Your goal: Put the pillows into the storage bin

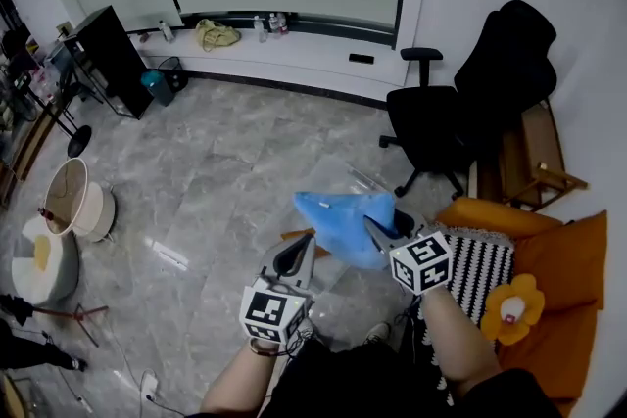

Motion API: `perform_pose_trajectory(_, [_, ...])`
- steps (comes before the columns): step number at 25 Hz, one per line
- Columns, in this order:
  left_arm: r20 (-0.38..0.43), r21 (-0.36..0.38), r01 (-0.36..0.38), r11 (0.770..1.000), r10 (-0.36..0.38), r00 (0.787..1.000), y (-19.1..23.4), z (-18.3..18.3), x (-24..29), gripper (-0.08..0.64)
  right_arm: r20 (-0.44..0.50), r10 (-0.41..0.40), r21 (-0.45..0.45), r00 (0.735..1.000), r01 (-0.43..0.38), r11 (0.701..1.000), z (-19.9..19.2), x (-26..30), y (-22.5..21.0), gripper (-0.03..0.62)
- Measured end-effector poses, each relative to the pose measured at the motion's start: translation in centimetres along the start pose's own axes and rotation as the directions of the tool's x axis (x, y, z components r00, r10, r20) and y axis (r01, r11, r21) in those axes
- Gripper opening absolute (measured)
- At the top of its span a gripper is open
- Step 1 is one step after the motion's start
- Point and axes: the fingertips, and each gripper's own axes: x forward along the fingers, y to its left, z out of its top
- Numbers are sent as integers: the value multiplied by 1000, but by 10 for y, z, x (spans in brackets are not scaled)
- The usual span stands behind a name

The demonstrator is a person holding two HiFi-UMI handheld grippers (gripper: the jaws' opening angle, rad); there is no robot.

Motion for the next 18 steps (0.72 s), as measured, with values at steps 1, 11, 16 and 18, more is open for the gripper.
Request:
perform_pose_trajectory(1, [1,2,-1,1000,1,1000,12,1,-5,6,1,3,2,1000,-3,1000,3,9,9,183])
perform_pose_trajectory(11, [12,4,-19,1000,19,1000,108,-2,-43,6,15,13,16,1000,-13,1000,21,82,78,183])
perform_pose_trajectory(16, [-26,-56,-42,998,41,999,123,-17,-44,6,-17,35,15,999,-35,999,16,102,85,183])
perform_pose_trajectory(18, [-26,-69,-57,996,55,998,125,-24,-39,6,-30,48,11,998,-48,999,10,109,82,183])
